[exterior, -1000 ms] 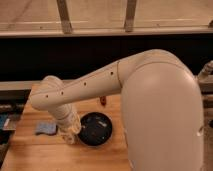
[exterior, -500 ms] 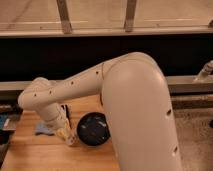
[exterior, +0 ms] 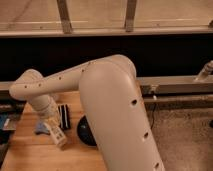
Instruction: Knock the bottle over
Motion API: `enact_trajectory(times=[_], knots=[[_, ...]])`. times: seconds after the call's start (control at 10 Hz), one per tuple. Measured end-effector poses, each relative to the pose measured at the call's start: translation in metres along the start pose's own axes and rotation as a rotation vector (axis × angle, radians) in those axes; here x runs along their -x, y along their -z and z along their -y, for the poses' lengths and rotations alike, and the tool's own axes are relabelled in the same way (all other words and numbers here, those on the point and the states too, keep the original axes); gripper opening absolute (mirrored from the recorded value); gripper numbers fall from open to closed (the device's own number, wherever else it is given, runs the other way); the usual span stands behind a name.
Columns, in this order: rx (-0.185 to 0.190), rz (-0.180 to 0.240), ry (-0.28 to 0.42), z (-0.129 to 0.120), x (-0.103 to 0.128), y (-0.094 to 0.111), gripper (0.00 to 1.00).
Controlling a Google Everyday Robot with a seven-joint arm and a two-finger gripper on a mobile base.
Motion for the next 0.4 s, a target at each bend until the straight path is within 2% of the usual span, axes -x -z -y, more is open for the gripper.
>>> enact_trajectory(times=[0.1,0.4], knots=[[-0.036,-0.008,-0.018,0.019,-0.007,0.006,0.00],[-0.189,-0.007,-0.111,0.073,-0.054,0.039,0.00]])
